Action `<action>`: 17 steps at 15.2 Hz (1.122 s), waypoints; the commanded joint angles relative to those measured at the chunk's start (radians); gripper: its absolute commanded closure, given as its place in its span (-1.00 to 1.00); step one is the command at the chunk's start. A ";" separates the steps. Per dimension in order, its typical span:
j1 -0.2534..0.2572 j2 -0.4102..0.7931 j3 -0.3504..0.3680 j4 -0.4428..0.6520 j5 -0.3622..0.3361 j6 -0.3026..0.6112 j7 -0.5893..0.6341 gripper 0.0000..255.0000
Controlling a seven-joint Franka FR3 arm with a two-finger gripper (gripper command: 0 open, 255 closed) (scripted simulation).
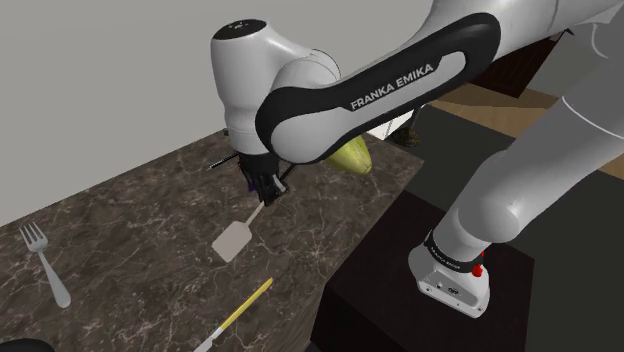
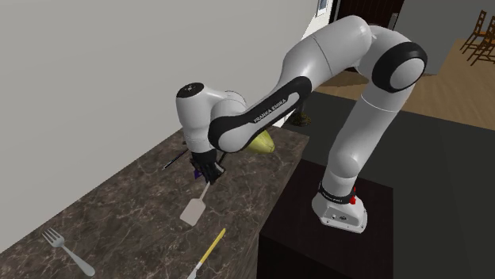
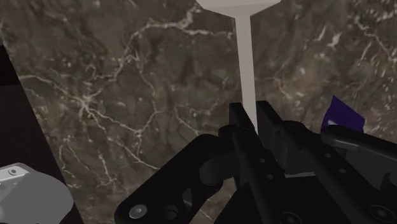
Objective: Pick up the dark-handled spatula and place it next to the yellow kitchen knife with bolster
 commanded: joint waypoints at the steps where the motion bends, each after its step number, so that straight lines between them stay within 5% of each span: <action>1: -0.001 0.015 0.005 -0.017 -0.009 0.030 0.008 1.00; 10: -0.009 0.098 0.024 -0.074 -0.070 0.152 0.060 1.00; 17: -0.009 0.098 0.024 -0.074 -0.070 0.152 0.060 1.00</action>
